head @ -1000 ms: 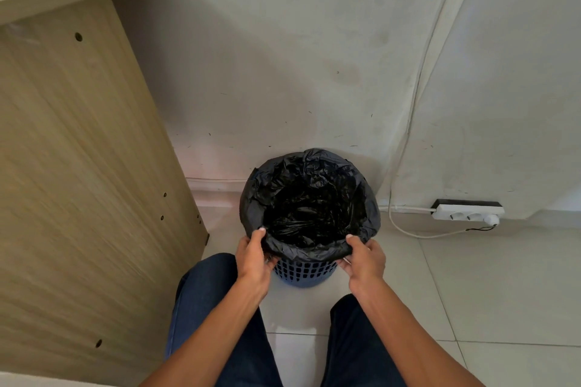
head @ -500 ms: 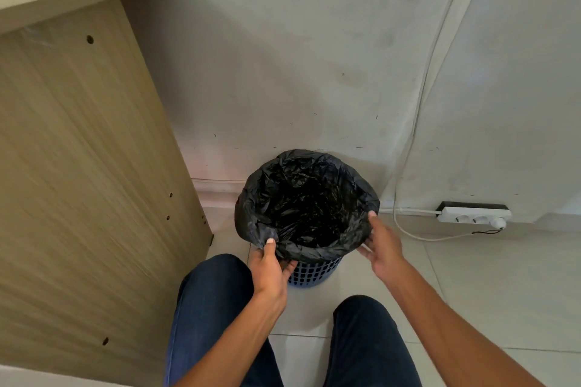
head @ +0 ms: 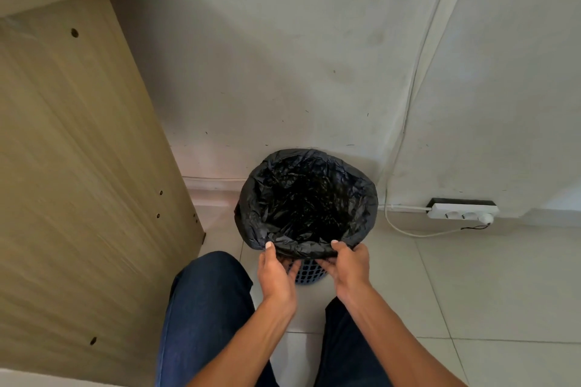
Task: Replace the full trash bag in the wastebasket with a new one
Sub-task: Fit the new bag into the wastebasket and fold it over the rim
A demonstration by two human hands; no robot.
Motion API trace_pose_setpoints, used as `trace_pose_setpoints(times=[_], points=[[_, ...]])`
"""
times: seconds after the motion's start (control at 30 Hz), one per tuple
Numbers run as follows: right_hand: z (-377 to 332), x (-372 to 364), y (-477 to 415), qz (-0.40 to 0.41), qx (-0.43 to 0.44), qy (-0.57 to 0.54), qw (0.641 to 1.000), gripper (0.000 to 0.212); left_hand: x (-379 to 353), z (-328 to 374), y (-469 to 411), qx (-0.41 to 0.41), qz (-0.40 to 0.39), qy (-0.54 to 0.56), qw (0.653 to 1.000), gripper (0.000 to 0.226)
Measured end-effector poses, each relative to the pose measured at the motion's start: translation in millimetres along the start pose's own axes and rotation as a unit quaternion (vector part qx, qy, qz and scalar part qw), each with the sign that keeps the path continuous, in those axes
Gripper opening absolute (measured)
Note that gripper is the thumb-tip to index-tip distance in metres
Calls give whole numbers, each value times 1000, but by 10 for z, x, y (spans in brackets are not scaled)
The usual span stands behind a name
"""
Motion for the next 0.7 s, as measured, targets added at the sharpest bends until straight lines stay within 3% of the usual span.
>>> trace_pose_setpoints(times=[0.4, 0.6, 0.7], points=[[-119, 59, -65, -32, 1, -3, 999, 28, 179, 97, -251, 18, 19, 11, 1000, 18], [-166, 83, -113, -60, -1, 1, 998, 29, 224, 332, -384, 26, 0, 30, 999, 44], [-203, 76, -184, -64, -1, 14, 998, 31, 231, 419, -389, 4, 9, -6, 1000, 30]])
Point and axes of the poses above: each hand's wrist, its own y-axis away from the middle knuckle, its own x-axis out of the back of the hand, z = x × y, the point moved 10 cm from there along -y, towards the middle knuckle, and after that the axes turned 8 degrees about -z, right-handed, at the moved point
